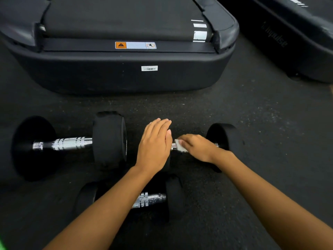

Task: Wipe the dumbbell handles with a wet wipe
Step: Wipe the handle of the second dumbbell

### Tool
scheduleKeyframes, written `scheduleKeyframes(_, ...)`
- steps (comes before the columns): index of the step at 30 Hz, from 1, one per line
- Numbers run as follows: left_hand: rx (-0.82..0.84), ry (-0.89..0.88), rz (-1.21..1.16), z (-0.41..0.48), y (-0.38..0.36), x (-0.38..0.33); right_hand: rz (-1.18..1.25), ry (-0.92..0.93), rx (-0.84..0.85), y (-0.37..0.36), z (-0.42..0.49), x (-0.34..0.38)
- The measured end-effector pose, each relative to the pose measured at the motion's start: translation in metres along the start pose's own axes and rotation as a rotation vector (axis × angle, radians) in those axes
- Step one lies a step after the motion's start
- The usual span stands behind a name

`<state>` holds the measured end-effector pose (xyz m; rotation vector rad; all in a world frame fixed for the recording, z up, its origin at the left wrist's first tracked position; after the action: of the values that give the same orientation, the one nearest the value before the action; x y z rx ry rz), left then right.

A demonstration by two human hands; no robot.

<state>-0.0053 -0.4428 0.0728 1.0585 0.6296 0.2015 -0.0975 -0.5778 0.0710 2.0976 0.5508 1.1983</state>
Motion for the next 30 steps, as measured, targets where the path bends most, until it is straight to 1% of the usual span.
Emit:
scheduleKeyframes(1,-0.001,0.001,-0.004,0.000,-0.001,0.000,0.001,-0.033,0.001,0.001,0.002,0.001)
scheduleKeyframes(3,-0.007,0.000,-0.008,0.001,-0.002,0.001,-0.019,-0.043,-0.002,-0.001,0.008,0.010)
scheduleKeyframes(6,-0.011,-0.003,-0.003,0.002,-0.002,0.001,-0.063,0.055,-0.033,-0.013,0.013,0.020)
scheduleKeyframes(10,-0.013,0.000,-0.004,0.000,-0.001,0.002,0.059,0.182,-0.155,-0.019,-0.002,0.008)
scheduleKeyframes(14,-0.004,0.002,-0.009,-0.001,-0.001,0.001,-0.043,0.281,-0.278,-0.016,-0.018,-0.013)
scheduleKeyframes(18,-0.006,0.018,-0.015,0.001,-0.002,0.000,-0.137,0.331,-0.406,-0.025,-0.018,-0.004)
scheduleKeyframes(22,0.004,0.017,0.000,0.001,-0.001,0.001,-0.222,0.427,-0.440,-0.044,-0.006,0.014)
scheduleKeyframes(26,0.008,0.006,-0.007,0.001,-0.001,0.002,-0.274,0.452,-0.450,-0.035,-0.017,-0.003)
scheduleKeyframes(30,0.005,0.010,-0.010,0.000,-0.001,0.000,-0.265,0.420,-0.503,-0.031,-0.027,-0.015)
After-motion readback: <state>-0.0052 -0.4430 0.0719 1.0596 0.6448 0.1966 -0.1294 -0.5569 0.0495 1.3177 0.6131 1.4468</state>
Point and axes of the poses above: each hand's wrist, its own z-axis towards the middle knuckle, its own y-axis out of the back of the hand, x = y × z, the point moved 1 cm from there along z, towards the middle knuckle, and after that the axes turned 10 degrees about z, right-handed, at the moved point
